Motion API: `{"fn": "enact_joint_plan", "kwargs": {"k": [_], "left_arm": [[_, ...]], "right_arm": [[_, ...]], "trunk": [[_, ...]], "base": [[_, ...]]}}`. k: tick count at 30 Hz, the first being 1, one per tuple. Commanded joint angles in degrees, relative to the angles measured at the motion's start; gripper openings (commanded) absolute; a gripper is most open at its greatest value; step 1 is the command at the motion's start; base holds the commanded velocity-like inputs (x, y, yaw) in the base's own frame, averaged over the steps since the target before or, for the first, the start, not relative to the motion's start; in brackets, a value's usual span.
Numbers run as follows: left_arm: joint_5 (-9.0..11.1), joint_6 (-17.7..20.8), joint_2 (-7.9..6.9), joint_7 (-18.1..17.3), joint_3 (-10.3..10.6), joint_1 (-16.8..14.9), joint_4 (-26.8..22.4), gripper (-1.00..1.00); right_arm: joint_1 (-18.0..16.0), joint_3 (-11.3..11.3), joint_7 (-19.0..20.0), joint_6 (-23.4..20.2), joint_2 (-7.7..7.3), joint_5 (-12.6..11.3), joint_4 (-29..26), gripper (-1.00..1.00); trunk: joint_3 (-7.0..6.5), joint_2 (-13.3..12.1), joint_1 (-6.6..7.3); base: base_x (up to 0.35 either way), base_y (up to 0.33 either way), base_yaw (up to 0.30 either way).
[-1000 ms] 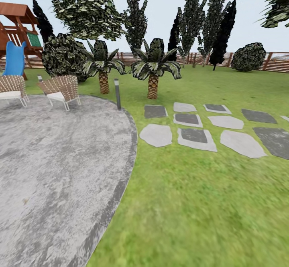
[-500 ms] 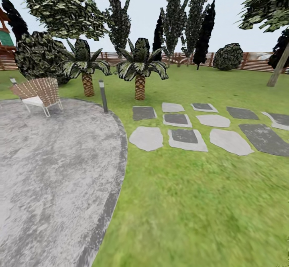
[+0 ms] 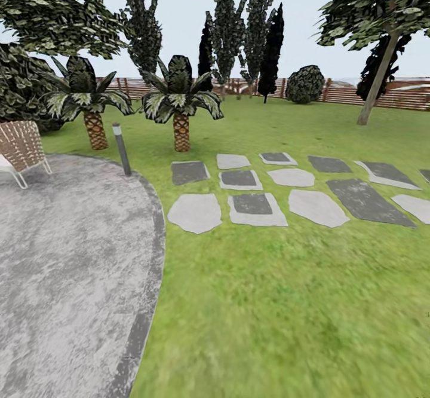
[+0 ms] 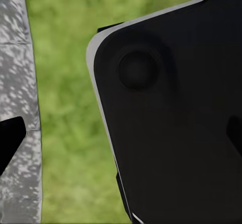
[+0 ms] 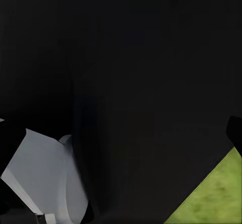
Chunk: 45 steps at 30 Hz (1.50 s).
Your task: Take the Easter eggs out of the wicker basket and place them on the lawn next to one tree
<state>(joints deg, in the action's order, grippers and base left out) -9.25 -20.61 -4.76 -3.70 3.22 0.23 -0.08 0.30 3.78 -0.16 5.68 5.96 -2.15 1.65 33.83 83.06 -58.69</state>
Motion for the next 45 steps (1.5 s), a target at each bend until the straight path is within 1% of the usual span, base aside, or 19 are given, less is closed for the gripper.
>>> {"fn": "enact_joint_plan", "kwargs": {"k": [1,9,31,45], "left_arm": [[-0.1,-0.2,-0.03,0.0,0.3,0.0,0.0,1.0],[-0.1,-0.2,-0.07,0.0,0.3,0.0,0.0,1.0],[-0.1,-0.2,-0.02,0.0,0.4,0.0,0.0,1.0],[-0.1,-0.2,0.01,0.8,0.4,0.0,0.0,1.0]], "right_arm": [[0.0,0.4,0.0,0.4,0.01,-0.2,0.1,1.0],[0.0,0.4,0.0,0.4,0.02,-0.2,0.1,1.0],[0.0,0.4,0.0,0.4,0.02,-0.2,0.3,1.0],[0.0,0.4,0.0,0.4,0.02,-0.2,0.3,1.0]], "trunk": [[0.02,0.0,-0.04],[0.02,0.0,-0.04],[0.02,0.0,-0.04],[0.02,0.0,-0.04]], "base": [[0.331,0.001,-0.255],[0.335,0.0,-0.094],[0.337,-0.002,-0.005],[0.332,-0.098,0.0]]}}
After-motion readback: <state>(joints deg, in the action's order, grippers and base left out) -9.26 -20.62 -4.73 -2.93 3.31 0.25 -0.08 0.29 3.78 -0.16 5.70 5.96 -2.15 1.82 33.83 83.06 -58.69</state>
